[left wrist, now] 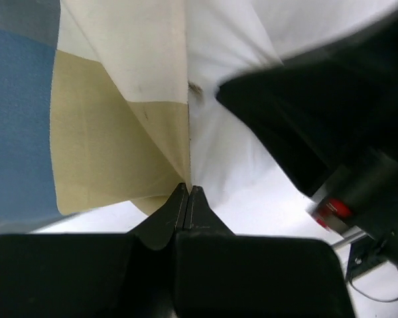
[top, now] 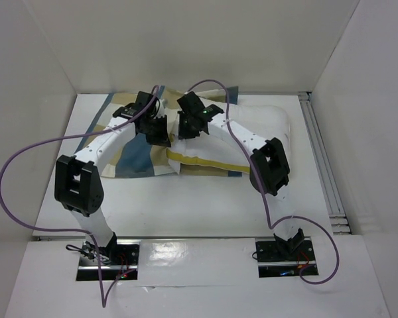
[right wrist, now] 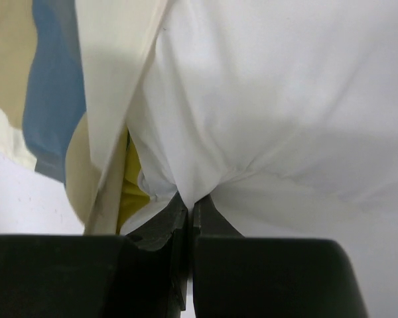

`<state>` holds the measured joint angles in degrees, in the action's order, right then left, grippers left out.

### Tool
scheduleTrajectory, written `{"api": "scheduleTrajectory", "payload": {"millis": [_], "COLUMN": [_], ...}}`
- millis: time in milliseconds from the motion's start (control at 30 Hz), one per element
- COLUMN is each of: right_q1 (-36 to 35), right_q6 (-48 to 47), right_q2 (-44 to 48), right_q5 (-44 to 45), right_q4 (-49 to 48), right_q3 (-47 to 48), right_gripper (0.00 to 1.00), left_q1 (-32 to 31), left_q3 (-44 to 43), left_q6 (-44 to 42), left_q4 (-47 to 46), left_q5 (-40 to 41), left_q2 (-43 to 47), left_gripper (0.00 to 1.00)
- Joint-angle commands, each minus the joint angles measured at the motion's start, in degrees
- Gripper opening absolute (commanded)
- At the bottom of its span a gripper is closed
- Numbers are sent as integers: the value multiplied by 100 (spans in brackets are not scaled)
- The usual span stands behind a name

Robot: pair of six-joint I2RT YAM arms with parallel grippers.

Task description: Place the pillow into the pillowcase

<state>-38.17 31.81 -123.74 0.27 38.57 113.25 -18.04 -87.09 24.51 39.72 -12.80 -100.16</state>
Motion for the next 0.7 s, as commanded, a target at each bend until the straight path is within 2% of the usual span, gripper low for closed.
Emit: {"api": "scheduleTrajectory", "payload": {"millis": [0, 133, 233, 367, 400, 433, 500, 533, 600, 633, 667], "right_q1": [-76, -129, -129, 28, 116, 117, 257, 258, 319, 319, 371], "right_q6": [483, 834, 1195, 1731, 1828, 2037, 2179, 2232, 2233, 2128, 1936], "right_q2": [-299, -634, -695, -573, -285, -91, 453, 622, 947, 1270, 1439], "right_q5": [973, 1282, 1353, 828, 643, 467, 72, 69, 69, 69, 69], "right_q4": [-1061, -1166, -1658, -1983, -2254, -3005, -3617, -3732, -3734, -3664, -3515], "right_q3": [478, 575, 137, -83, -589, -933, -1766, -1937, -2305, -2421, -2518], "right_gripper": [0, 0, 0, 0, 0, 0, 0, 5, 22, 41, 52], "left_q1": [-103, -103, -103, -50, 11, 11, 142, 143, 222, 309, 362], "left_q3": [-71, -264, -772, -1002, -925, -863, -670, -599, -459, -380, -379], "left_q6": [-245, -175, 9, 142, 229, 308, 387, 388, 501, 502, 502], "left_q4": [852, 853, 905, 958, 958, 958, 958, 889, 721, 721, 643], "left_q5": [-451, -951, -1470, -1753, -1753, -1753, -1656, -1656, -1603, -1551, -1550], "left_q2": [-12, -12, -73, -135, -196, -197, -346, -346, -346, -346, -346], "left_gripper": [0, 0, 0, 0, 0, 0, 0, 0, 0, 0, 0]}}
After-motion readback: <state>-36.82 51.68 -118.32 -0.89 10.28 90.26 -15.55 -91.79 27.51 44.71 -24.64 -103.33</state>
